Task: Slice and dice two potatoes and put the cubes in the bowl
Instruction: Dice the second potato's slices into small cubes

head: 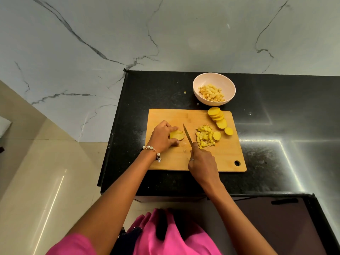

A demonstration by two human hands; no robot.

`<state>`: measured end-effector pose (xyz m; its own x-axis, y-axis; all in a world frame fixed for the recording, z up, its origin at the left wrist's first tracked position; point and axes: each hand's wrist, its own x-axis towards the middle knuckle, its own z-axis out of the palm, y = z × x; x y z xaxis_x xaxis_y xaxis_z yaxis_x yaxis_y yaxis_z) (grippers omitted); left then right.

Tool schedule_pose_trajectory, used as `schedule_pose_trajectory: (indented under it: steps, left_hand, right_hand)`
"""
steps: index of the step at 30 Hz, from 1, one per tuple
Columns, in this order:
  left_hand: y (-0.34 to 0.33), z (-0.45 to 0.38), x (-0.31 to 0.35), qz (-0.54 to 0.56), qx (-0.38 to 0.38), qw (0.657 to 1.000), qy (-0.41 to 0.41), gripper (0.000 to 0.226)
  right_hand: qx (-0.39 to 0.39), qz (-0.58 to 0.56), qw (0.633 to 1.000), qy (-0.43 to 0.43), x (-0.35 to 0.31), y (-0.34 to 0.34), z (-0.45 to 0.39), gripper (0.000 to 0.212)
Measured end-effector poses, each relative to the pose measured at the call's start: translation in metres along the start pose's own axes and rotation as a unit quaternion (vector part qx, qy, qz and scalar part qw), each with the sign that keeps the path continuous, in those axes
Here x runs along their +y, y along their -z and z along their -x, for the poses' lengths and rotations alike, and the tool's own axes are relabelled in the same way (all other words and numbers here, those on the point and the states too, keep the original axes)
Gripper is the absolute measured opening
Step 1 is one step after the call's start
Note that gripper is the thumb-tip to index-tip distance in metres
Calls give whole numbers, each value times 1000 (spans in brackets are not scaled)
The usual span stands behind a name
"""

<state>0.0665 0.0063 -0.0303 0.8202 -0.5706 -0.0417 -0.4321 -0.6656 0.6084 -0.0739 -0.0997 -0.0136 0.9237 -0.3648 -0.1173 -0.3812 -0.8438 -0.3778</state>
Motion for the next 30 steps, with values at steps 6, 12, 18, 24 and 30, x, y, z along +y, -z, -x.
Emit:
schedule_pose_trajectory:
  steps: [6,12,18,24,30]
  left_hand:
    - [-1,3,-1,22,17,1000,-6,59]
    - [-7,6,1,66,66,996,-6,50]
    - [-12,6,4,76,96,992,6,44]
    - [-14,7,1,80,99,992,4,44]
    - [-11,9,2,90,95,991,0,44]
  right_hand:
    - [0,-20,1000,8,-9,-4,-6,52]
    - [-17,53,998,-3,-18,-6,0,57]
    - [-9,103,995,5,-29,-13,-1,54]
    - [-30,120,992,5,-22,-16,23,57]
    - [-25,104,994,-21,-23,-17,22,56]
